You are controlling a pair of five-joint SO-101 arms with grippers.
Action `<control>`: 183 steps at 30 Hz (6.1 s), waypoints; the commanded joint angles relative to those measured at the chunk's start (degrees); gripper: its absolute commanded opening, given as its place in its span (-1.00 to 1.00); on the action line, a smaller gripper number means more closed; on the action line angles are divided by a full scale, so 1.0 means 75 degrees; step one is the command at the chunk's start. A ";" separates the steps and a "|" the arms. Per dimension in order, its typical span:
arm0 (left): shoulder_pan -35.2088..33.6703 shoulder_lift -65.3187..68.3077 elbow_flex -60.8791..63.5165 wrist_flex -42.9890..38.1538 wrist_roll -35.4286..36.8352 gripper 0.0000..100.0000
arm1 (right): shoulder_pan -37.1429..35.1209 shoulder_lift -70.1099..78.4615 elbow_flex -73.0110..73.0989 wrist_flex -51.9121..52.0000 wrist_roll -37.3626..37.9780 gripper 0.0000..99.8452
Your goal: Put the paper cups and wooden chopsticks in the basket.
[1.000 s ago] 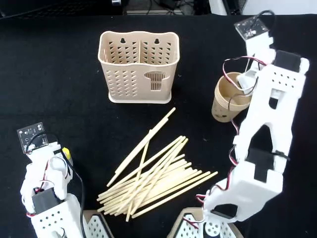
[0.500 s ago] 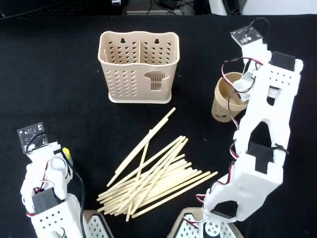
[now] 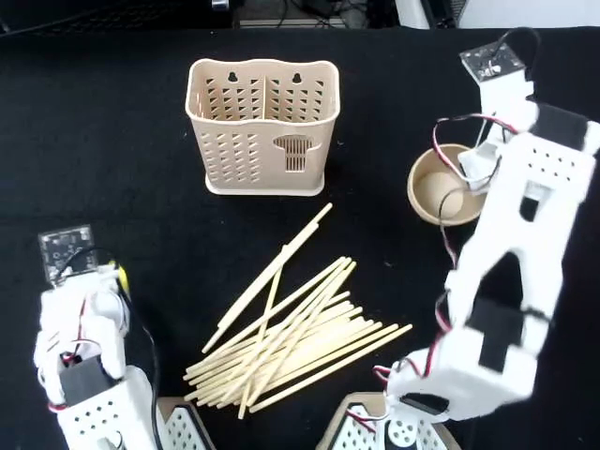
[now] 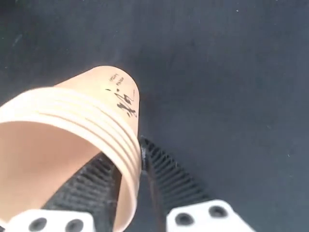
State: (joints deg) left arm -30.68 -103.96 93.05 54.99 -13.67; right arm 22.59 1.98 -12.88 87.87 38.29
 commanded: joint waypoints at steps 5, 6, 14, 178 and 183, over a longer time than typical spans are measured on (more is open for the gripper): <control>0.0135 -0.0035 -0.2421 -0.0598 0.1207 -0.61 | -0.0105 -0.2807 0.0275 0.0516 -0.0188 -0.98; 0.0275 -0.0035 -0.2690 -0.0586 0.1360 -0.61 | -0.0176 -0.3053 0.0346 0.0598 -0.0188 -0.98; 0.1541 0.0844 -0.4741 -0.0645 0.1489 -0.61 | -0.1254 -0.4132 0.0580 0.0949 -0.1067 -0.98; 0.4167 1.2284 -1.3087 -0.0141 0.2954 -0.63 | -0.2661 -0.4343 0.3159 -0.3012 -0.3399 -0.76; 0.3886 1.2284 -1.3873 -0.0082 0.2907 -0.64 | -0.2649 -0.4343 0.3581 -0.3352 -0.3399 -0.76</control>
State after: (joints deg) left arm 0.62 -9.54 -6.02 55.16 8.22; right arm 2.02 -29.32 13.85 65.01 12.79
